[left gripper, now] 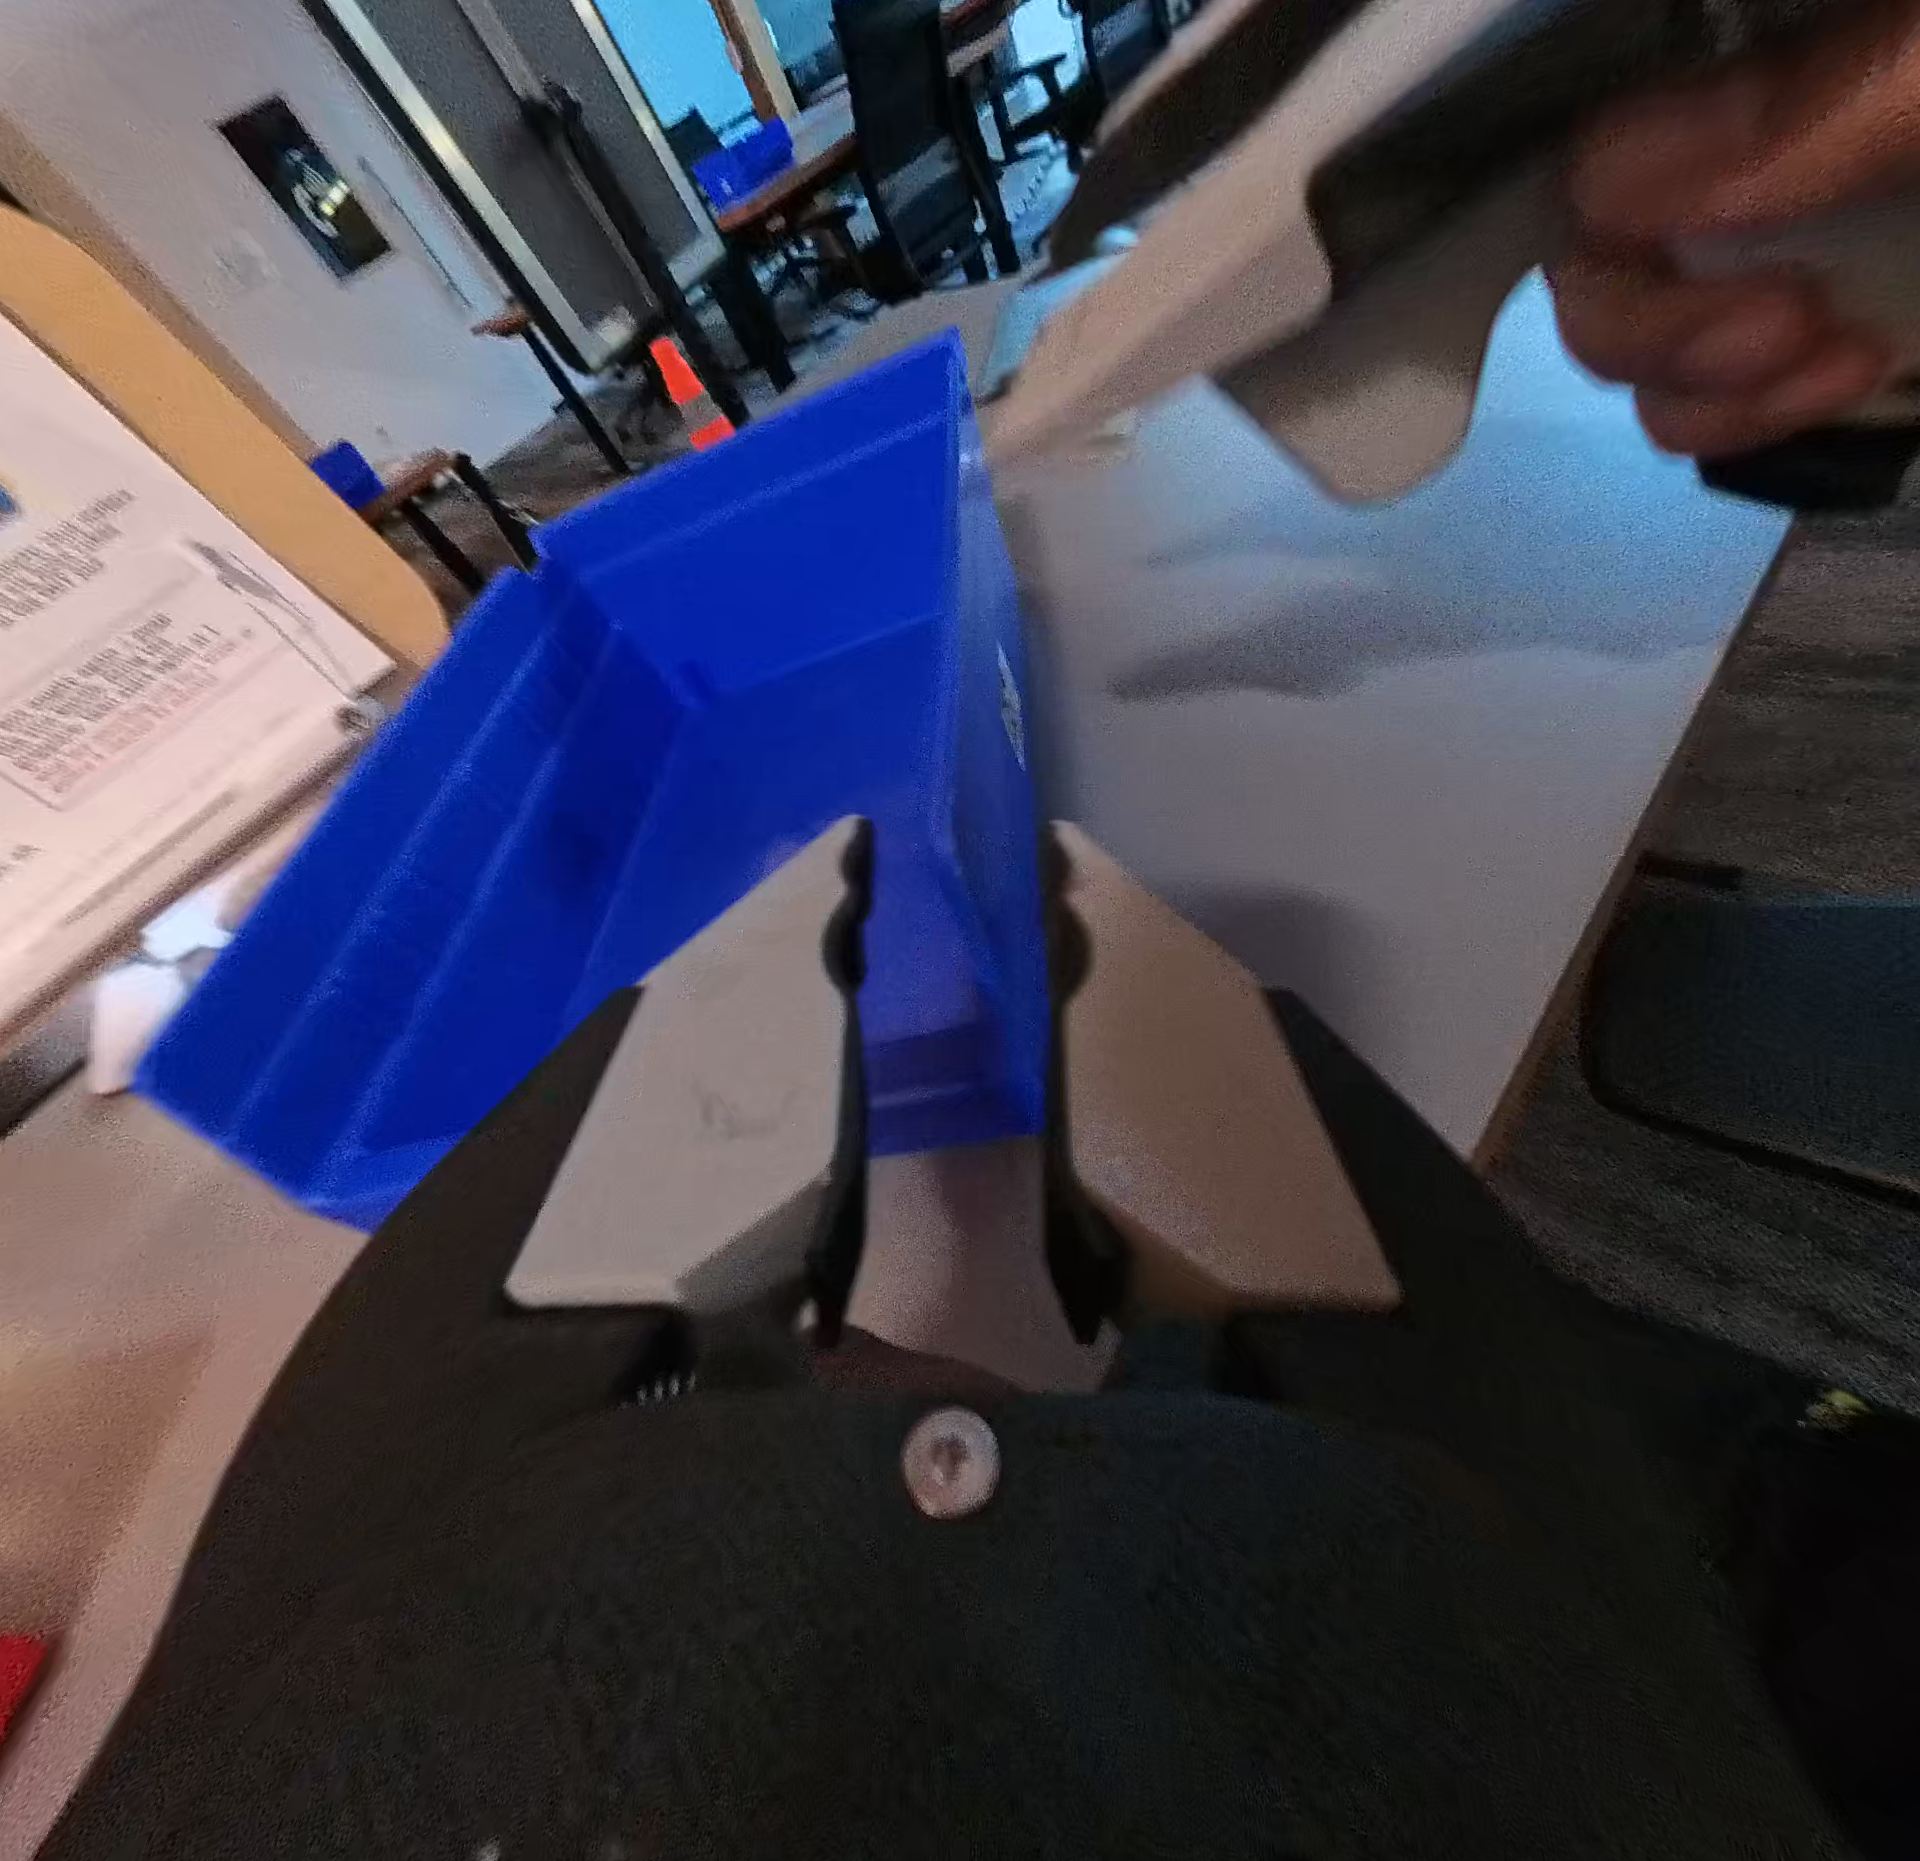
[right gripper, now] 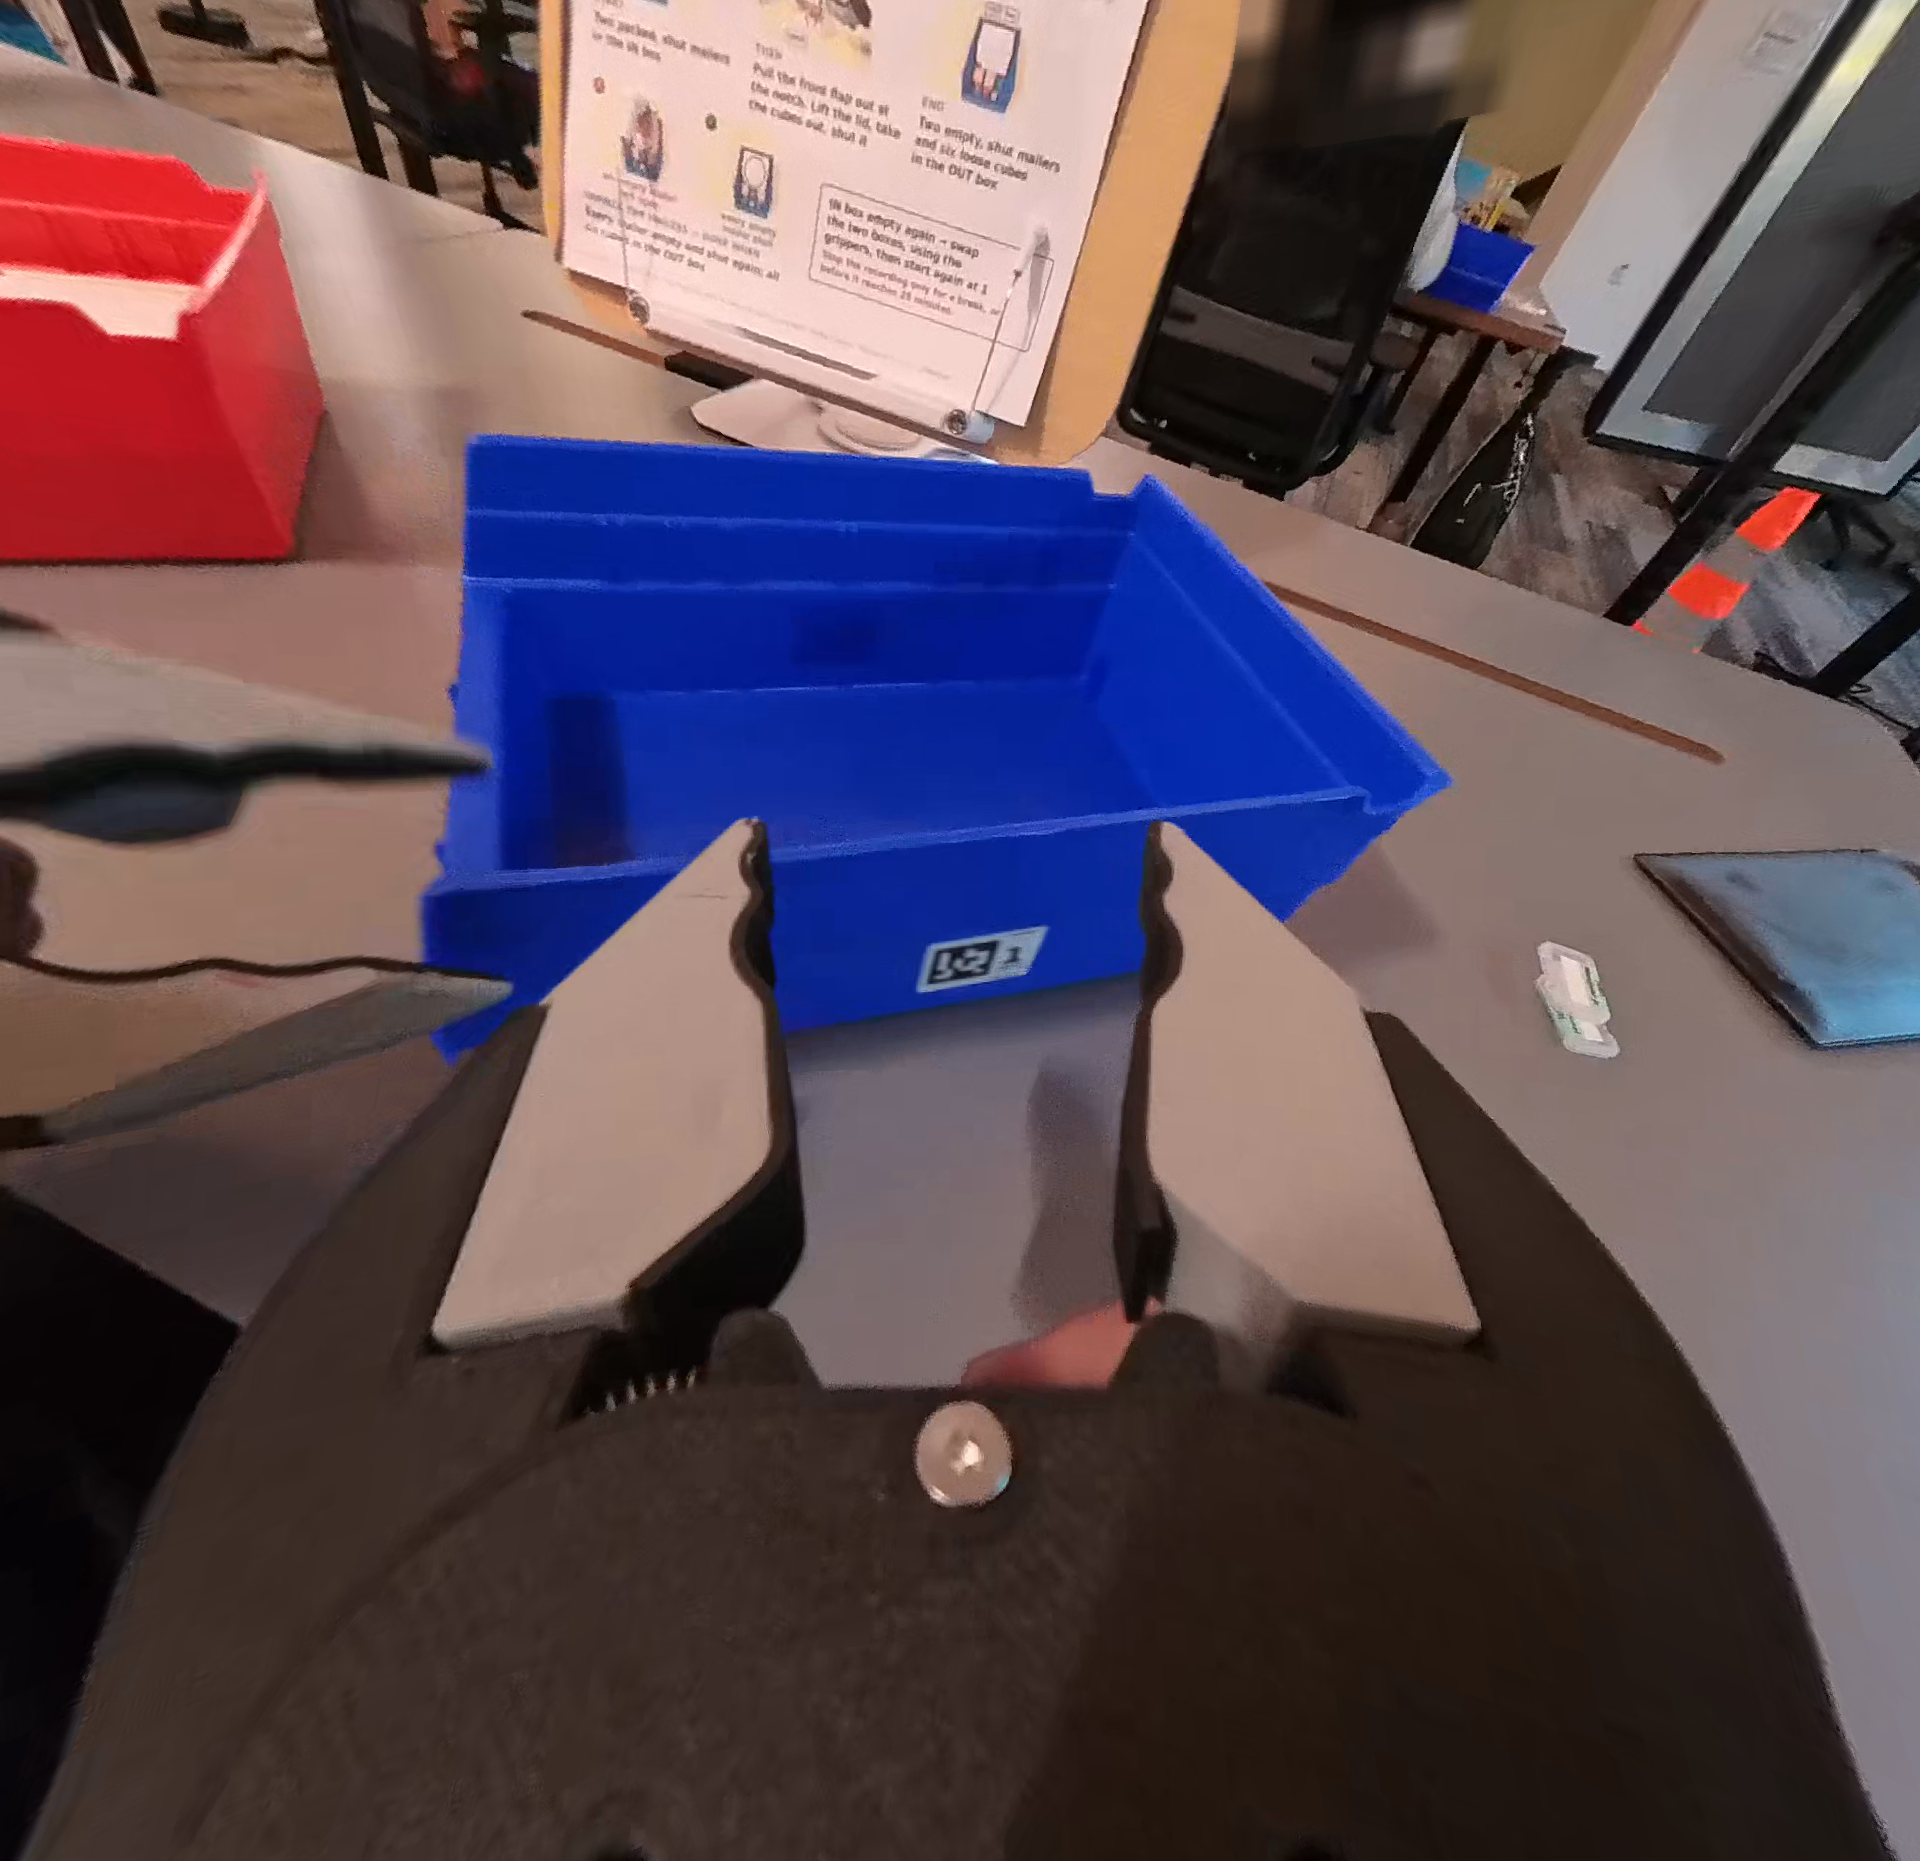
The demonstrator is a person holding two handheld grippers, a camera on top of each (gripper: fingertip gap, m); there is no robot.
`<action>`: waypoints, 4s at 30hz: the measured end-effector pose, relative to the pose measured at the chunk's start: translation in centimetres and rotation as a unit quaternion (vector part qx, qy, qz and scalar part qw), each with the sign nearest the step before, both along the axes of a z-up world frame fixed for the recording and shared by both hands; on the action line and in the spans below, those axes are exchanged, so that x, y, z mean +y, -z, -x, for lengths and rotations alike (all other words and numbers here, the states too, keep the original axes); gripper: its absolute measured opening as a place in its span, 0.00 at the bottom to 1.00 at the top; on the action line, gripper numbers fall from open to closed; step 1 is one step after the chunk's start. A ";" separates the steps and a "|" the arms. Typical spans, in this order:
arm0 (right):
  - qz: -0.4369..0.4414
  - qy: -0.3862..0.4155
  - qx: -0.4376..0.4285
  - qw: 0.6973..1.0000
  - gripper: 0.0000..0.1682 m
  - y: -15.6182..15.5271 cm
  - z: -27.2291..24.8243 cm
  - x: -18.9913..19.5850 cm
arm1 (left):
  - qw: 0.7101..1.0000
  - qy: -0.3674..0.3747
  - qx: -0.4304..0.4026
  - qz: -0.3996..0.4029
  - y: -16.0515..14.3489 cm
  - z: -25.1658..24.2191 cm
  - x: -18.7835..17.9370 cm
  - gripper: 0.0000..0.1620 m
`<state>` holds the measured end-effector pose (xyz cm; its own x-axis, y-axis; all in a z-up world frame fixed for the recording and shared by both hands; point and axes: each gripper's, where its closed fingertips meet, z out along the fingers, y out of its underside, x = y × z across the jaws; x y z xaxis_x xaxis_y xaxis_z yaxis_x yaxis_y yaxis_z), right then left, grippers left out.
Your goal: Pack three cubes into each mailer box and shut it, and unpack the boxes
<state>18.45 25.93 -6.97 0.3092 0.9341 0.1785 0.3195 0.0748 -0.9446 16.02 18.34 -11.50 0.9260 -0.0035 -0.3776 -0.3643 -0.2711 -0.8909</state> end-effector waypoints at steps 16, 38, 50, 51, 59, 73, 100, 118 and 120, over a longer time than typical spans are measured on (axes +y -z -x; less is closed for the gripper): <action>-0.177 -0.126 -0.095 0.971 0.40 3.8 7.9 -13.0 | 0.919 -0.392 -0.020 0.021 -3.1 28.3 -34.3 0.42; -0.152 0.043 -0.148 0.976 0.37 3.7 -2.0 1.8 | 0.960 -0.265 -0.052 0.072 -0.3 22.9 -28.1 0.42; -0.075 -0.054 -0.066 0.994 0.37 3.3 3.2 -5.8 | 0.945 -0.295 -0.129 0.053 -1.2 21.7 -31.1 0.42; -0.070 -0.060 -0.061 0.994 0.38 3.3 4.1 -6.4 | 0.945 -0.290 -0.138 0.060 -0.4 21.6 -31.0 0.42; -0.051 -0.073 -0.028 0.996 0.52 2.4 11.4 -8.6 | 0.948 -0.315 -0.011 0.027 1.8 24.6 -26.8 0.06; -0.010 -0.032 -0.089 0.995 0.32 6.9 13.3 -4.9 | 0.926 -0.370 -0.066 0.027 1.8 29.7 -24.9 0.01; -0.069 0.163 -0.083 0.981 0.02 6.7 9.2 1.5 | 0.919 -0.369 -0.140 -0.005 0.3 30.0 -23.8 0.02; 0.024 -0.055 0.039 0.997 0.29 -0.5 9.5 -7.7 | 0.918 -0.368 -0.141 0.033 -2.8 33.8 -35.1 0.27; 0.036 -0.085 0.011 0.996 0.30 1.5 10.8 -9.1 | 0.910 -0.366 -0.185 0.067 -1.4 35.5 -35.6 0.33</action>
<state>7.65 16.84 -8.49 0.1479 0.9835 0.1045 0.2870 0.0585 -0.9561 -19.46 -17.23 -10.05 0.7624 0.6420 -0.0819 0.2751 -0.4360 -0.8569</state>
